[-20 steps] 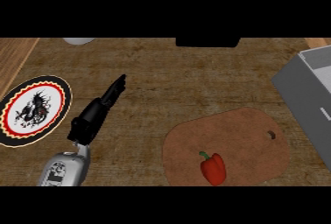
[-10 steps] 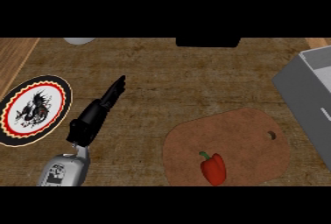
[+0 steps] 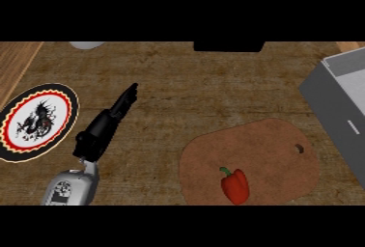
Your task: Pick the pear from the cutting board and place it in the cardboard box
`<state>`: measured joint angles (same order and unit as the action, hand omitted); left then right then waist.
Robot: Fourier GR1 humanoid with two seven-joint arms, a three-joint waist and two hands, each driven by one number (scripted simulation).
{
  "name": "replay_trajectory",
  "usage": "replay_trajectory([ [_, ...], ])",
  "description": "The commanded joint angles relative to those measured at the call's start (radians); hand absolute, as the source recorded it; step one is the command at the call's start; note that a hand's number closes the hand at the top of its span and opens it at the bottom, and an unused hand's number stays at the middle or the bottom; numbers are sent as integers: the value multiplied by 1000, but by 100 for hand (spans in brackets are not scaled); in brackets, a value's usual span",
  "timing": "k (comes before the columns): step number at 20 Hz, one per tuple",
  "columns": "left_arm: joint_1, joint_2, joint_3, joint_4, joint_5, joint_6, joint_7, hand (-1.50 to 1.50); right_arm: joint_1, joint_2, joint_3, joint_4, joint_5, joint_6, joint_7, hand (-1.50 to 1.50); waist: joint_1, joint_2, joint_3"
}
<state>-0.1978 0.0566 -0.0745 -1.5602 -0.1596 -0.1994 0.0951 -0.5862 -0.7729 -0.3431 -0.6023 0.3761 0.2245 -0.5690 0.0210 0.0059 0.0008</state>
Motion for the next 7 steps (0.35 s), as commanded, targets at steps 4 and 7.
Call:
replay_trajectory([
  [4, 12, 5, -1, -2, -1, -6, -1, 0, -69, -44, -214, 161, -229, 162, -39, -150, -4, 1, 2],
  [7, 21, -1, -6, -27, 2, -5, 0, 0, -108, -135, -274, 251, -277, 235, 4, -150, 7, 4, 3],
])
